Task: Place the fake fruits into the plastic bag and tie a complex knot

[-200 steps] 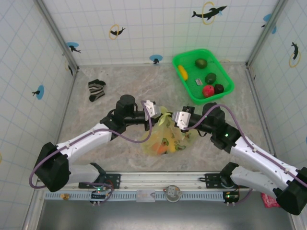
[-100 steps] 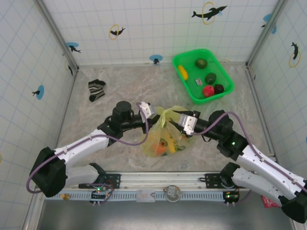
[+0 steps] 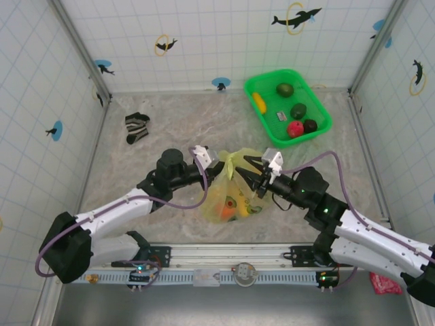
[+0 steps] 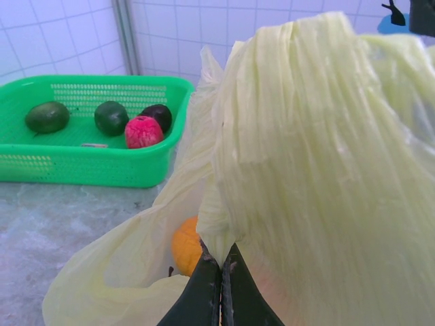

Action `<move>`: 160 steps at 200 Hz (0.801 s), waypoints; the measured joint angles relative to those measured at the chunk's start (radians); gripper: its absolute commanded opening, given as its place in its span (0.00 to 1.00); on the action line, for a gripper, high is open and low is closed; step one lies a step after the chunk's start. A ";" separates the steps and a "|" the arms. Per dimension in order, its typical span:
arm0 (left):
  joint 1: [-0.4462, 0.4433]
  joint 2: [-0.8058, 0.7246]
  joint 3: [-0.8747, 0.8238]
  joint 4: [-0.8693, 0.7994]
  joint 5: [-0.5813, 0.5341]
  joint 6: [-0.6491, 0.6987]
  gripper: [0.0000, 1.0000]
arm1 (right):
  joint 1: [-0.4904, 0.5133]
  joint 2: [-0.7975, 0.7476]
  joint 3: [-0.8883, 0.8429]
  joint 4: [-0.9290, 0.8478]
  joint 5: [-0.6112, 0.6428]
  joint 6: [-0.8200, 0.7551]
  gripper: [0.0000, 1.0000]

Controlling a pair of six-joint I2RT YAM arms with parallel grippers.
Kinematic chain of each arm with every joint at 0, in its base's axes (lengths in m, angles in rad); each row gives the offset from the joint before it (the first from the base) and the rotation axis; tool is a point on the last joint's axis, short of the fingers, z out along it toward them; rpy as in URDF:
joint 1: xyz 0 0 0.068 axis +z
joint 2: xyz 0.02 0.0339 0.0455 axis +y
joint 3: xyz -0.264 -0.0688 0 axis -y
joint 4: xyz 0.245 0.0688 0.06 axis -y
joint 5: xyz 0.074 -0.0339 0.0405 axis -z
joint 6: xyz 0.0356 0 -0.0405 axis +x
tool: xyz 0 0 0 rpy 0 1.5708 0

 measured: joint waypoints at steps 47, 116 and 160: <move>-0.042 -0.014 -0.010 0.000 -0.072 0.009 0.00 | 0.002 0.019 0.101 -0.134 0.062 0.286 0.47; -0.053 -0.014 -0.011 -0.005 -0.123 0.013 0.00 | 0.007 0.163 0.267 -0.367 -0.055 0.494 0.56; -0.058 -0.014 -0.011 -0.011 -0.144 0.031 0.00 | 0.007 0.171 0.267 -0.437 -0.107 0.513 0.41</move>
